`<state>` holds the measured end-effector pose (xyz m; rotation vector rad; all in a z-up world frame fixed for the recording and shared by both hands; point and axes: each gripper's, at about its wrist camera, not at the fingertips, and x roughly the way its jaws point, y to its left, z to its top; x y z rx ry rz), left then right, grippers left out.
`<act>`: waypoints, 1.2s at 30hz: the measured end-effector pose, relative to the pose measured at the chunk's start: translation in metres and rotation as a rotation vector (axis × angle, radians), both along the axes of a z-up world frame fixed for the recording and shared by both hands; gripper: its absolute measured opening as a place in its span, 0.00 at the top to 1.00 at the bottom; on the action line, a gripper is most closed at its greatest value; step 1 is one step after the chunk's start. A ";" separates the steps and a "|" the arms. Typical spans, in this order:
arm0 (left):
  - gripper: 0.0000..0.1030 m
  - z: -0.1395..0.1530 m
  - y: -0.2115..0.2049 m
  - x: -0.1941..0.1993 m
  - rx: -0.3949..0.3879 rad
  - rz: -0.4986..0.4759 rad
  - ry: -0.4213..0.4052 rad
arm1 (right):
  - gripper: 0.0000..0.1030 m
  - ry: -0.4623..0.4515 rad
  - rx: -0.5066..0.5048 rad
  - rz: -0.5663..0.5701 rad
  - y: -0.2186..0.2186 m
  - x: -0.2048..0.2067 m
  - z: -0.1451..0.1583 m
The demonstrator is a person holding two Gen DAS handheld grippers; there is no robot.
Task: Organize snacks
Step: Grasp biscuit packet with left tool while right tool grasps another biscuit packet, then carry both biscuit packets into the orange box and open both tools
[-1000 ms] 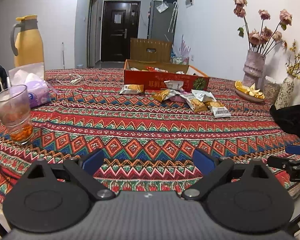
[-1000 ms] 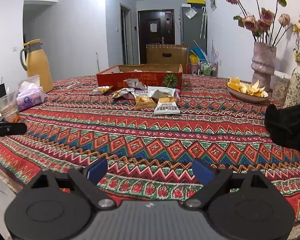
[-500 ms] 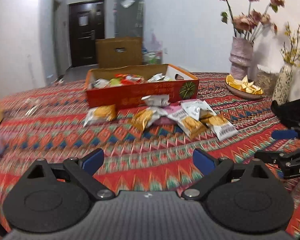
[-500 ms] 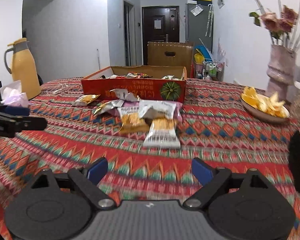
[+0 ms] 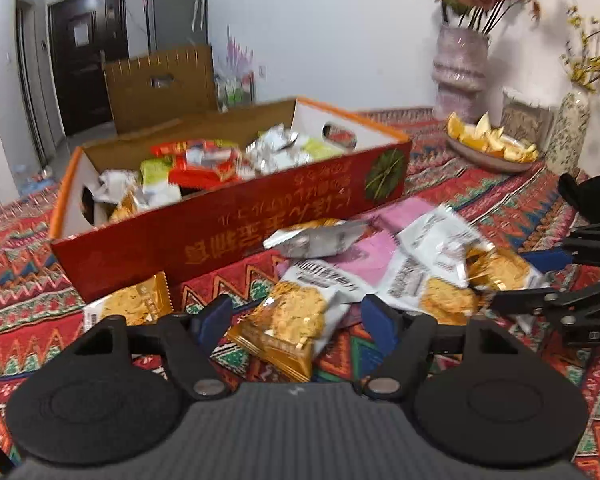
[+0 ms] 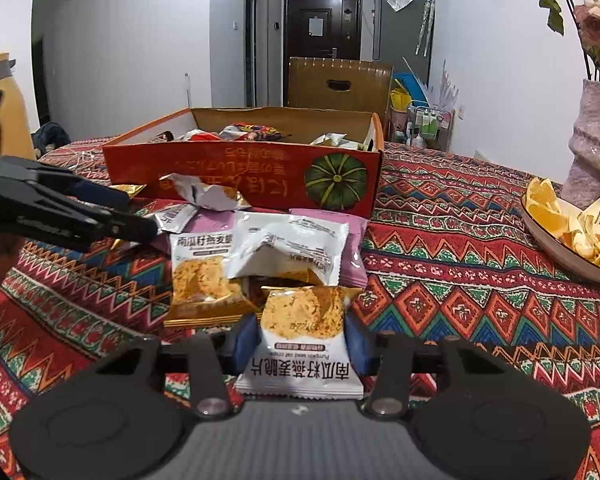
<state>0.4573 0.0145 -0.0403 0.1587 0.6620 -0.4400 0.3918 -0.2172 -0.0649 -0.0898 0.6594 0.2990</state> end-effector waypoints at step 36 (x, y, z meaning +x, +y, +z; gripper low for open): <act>0.60 0.059 0.045 -0.283 -0.180 0.331 -0.103 | 0.60 -0.010 0.096 0.023 -0.012 -0.195 0.029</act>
